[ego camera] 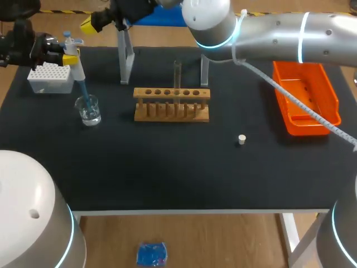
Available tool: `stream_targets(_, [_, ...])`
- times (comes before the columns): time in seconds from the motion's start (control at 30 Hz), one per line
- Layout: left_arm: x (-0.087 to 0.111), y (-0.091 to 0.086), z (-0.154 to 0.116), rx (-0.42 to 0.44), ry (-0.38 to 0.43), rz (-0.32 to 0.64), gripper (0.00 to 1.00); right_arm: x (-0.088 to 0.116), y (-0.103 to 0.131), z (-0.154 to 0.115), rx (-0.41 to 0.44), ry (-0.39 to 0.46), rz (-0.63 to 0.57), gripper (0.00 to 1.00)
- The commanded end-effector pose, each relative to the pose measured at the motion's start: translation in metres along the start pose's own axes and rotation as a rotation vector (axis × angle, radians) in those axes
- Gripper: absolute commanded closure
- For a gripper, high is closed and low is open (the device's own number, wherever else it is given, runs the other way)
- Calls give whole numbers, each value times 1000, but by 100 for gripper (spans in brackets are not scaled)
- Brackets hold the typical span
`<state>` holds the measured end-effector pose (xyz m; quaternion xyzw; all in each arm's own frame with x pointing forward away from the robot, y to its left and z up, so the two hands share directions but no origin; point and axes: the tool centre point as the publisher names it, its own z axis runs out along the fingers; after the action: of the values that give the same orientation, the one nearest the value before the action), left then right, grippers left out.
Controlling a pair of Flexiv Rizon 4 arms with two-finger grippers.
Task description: Invert the test tube, pick up the pipette, mount the tip to pipette, aspirate from beaker and dispense into the tube, eject the tip, return the pipette, and cap with the stopper.
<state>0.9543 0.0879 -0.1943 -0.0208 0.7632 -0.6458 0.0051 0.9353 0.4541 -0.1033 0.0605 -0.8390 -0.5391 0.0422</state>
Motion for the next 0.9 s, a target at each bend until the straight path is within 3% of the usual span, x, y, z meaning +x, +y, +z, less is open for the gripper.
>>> stream_targets(0.03, [-1, 1, 0, 0, 2, 2, 100, -8, -1, 11, -21, 41, 0, 100])
stream_targets(0.4, [-1, 1, 0, 0, 2, 2, 100, -13, 9, 31, -49, 78, -3, 100])
stream_targets(0.9, [-1, 1, 0, 0, 2, 2, 100, -20, 14, 43, -48, 68, -9, 100])
